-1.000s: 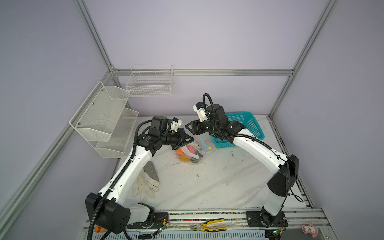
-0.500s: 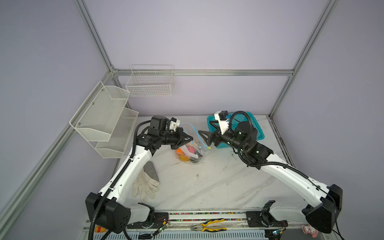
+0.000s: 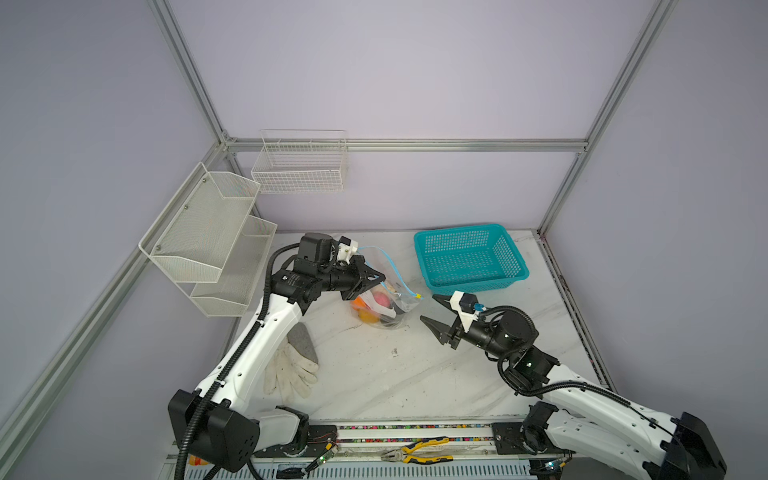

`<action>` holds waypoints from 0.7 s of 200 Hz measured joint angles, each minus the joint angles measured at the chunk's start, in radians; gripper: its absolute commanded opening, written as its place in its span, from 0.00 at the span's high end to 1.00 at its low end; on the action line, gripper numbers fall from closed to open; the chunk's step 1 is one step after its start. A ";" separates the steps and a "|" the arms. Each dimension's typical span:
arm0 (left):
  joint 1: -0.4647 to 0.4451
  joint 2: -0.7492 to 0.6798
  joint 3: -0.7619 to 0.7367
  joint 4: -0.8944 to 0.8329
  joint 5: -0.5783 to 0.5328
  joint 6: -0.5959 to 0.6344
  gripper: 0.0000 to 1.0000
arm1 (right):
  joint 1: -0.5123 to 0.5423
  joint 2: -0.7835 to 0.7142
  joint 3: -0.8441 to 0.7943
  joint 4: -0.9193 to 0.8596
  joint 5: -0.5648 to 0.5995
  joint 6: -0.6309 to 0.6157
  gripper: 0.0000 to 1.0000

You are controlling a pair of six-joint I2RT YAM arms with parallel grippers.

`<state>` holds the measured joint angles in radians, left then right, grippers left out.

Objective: Place the food in the zip-top bag and seal the zipper
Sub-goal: 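Release the bag with the right gripper and draw it back toward the robot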

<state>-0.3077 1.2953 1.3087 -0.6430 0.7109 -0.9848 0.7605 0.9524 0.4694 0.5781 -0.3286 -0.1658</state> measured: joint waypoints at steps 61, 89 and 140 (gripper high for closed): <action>0.002 0.000 -0.007 0.007 0.016 0.001 1.00 | -0.073 0.304 -0.066 0.338 -0.062 0.023 0.42; 0.011 0.000 -0.007 0.007 0.022 0.001 1.00 | -0.124 0.410 -0.061 0.487 -0.119 0.070 0.50; 0.015 0.000 -0.007 0.007 0.026 0.001 1.00 | -0.149 0.439 -0.037 0.597 -0.229 0.135 0.52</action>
<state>-0.2928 1.2957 1.3018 -0.6361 0.7364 -0.9836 0.6113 1.3911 0.4328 1.1755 -0.5571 -0.0303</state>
